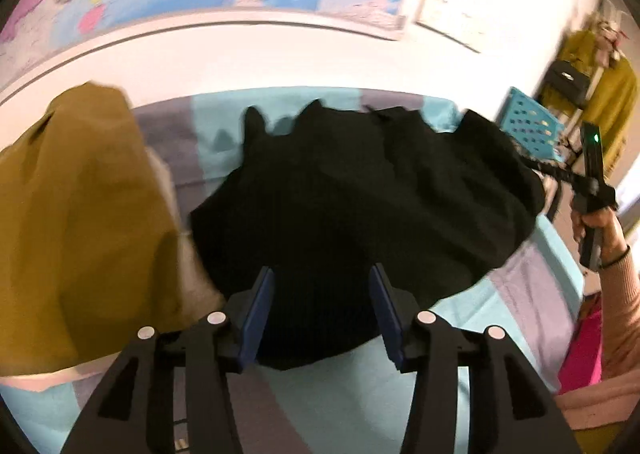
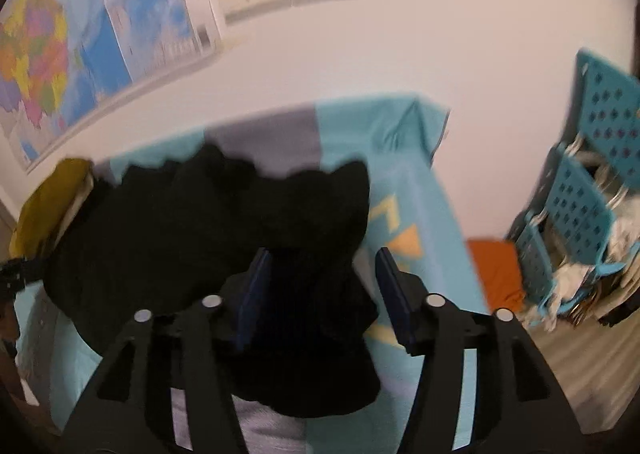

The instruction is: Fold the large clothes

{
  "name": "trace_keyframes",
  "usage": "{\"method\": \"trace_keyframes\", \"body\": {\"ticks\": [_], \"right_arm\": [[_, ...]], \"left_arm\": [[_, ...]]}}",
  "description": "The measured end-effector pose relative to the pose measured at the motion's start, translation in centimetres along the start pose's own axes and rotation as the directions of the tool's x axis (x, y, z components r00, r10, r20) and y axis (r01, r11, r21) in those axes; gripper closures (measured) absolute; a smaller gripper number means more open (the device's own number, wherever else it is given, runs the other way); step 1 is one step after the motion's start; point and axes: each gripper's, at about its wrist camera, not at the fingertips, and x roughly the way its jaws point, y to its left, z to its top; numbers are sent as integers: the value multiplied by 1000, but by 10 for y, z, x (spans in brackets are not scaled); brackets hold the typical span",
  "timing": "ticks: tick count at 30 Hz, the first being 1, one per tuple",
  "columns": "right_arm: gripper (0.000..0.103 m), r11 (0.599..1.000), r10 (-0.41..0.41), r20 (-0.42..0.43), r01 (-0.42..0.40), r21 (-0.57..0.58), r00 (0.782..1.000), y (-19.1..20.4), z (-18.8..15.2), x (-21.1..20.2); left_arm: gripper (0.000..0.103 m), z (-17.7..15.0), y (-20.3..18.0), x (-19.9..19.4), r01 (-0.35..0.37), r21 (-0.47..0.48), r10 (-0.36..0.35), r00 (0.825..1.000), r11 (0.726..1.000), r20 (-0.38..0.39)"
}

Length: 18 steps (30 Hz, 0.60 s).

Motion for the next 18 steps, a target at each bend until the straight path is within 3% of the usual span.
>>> {"method": "trace_keyframes", "body": {"ticks": [3, 7, 9, 12, 14, 16, 18], "right_arm": [[44, 995, 85, 58, -82, -59, 995, 23, 4, -19], [45, 974, 121, -1, -119, -194, 993, 70, -1, 1], [47, 971, 123, -29, -126, -202, 992, 76, 1, 18], [65, 962, 105, -81, -122, -246, 991, 89, 1, 47], [96, 957, 72, -91, -95, -274, 993, 95, 4, 60], [96, 969, 144, -41, -149, -196, 989, 89, 22, 51], [97, 971, 161, 61, -147, -189, 985, 89, 38, 32]], "left_arm": [[48, 0, -12, 7, -11, 31, 12, 1000, 999, -7], [47, 2, -17, 32, -55, 32, 57, 997, 998, -55], [33, 6, -16, 37, -52, 13, 53, 997, 999, -59], [27, 10, -13, 37, -25, -12, 24, 998, 1000, -65], [27, 12, -12, 39, -33, -7, 33, 997, 999, -71], [35, 12, -12, 40, -49, -3, 48, 996, 999, -69], [60, 13, -14, 42, -78, 18, 79, 994, 997, -70]]}}
